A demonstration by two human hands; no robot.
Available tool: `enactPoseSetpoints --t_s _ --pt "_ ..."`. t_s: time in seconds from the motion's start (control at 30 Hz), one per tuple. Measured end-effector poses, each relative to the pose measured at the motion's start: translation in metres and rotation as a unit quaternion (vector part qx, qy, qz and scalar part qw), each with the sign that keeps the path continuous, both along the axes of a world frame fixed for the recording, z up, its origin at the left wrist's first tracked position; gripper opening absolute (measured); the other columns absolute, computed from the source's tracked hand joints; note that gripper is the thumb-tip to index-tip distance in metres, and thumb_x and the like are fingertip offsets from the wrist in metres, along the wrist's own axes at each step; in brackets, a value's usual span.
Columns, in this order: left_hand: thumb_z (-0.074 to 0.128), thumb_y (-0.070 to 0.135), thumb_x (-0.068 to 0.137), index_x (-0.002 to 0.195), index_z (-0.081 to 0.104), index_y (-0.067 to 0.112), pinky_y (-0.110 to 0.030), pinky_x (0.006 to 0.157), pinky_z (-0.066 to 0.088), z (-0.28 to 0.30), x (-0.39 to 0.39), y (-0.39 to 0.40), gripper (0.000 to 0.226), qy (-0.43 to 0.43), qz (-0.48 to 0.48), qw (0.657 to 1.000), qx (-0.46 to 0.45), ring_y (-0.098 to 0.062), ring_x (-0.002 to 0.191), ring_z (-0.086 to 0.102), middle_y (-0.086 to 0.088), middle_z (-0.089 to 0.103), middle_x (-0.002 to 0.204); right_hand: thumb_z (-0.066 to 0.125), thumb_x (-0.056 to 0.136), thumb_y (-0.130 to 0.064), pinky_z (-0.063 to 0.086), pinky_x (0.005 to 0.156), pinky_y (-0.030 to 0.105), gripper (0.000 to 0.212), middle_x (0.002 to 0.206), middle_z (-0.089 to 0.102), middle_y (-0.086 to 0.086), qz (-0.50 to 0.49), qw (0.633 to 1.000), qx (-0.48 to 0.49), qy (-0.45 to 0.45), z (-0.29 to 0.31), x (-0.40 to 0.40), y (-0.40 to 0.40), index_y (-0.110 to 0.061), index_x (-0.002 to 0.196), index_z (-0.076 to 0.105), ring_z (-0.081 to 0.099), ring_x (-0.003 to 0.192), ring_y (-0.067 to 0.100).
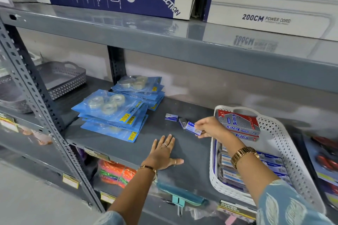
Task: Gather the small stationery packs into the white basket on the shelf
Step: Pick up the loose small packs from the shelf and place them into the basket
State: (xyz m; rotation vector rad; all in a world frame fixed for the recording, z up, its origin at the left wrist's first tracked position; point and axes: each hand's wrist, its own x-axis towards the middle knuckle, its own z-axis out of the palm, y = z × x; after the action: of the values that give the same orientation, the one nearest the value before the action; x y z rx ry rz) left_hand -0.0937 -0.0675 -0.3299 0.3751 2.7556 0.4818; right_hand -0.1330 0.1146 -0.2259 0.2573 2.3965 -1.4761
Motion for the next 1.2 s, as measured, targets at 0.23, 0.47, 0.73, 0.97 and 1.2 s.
enactPoseSetpoints --t_s 0.23,0.47,0.73,0.97,1.2 --pt "0.042 0.038 0.097 0.151 0.01 0.015 -0.052 0.116 -0.009 0.011 0.015 0.025 0.067 0.001 0.032 0.998 -0.047 -0.023 0.149 -0.005 -0.006 -0.002 0.161 0.055 0.088 0.005 0.051 0.076 0.027 0.031 0.087 0.058 0.013 -0.042 0.998 -0.015 0.035 0.018 0.036 0.062 0.009 0.118 0.058 0.06 0.066 0.011" --pt "0.03 0.011 0.099 0.151 0.013 0.017 -0.049 0.118 0.001 0.001 0.045 0.06 0.055 0.013 0.004 1.0 -0.012 -0.026 0.148 -0.002 -0.004 -0.002 0.161 0.047 0.087 0.005 0.049 0.058 0.029 0.026 0.074 0.051 0.008 -0.067 0.983 0.154 -0.074 0.023 0.084 0.159 0.0 0.108 0.061 0.049 0.063 0.016" --pt "0.028 0.01 0.099 0.152 0.007 0.015 -0.046 0.119 0.001 0.007 0.06 0.087 0.056 0.006 0.04 0.999 -0.016 -0.025 0.149 -0.003 -0.005 -0.005 0.161 0.05 0.084 -0.008 0.036 0.034 0.016 0.031 0.051 0.048 0.003 -0.064 0.914 0.387 -0.099 0.007 0.133 0.193 -0.011 0.054 0.045 0.049 0.042 0.013" --pt "0.027 0.015 0.101 0.152 0.006 0.015 -0.044 0.12 0.003 0.006 0.067 0.085 0.055 0.018 0.036 0.999 -0.027 -0.024 0.149 -0.002 -0.005 -0.004 0.161 0.046 0.09 -0.008 0.051 0.085 0.035 0.029 0.121 0.062 0.017 -0.065 0.876 0.474 -0.056 -0.009 0.137 0.187 -0.002 0.117 0.055 0.061 0.108 0.031" --pt "0.028 0.015 0.102 0.152 0.007 0.014 -0.044 0.12 0.003 0.005 0.069 0.084 0.054 0.028 0.035 0.999 -0.02 -0.025 0.149 -0.001 -0.005 -0.002 0.161 0.05 0.089 -0.008 0.052 0.085 0.035 0.028 0.119 0.064 0.018 -0.094 0.862 0.499 -0.003 -0.016 0.133 0.187 -0.001 0.115 0.058 0.062 0.107 0.032"
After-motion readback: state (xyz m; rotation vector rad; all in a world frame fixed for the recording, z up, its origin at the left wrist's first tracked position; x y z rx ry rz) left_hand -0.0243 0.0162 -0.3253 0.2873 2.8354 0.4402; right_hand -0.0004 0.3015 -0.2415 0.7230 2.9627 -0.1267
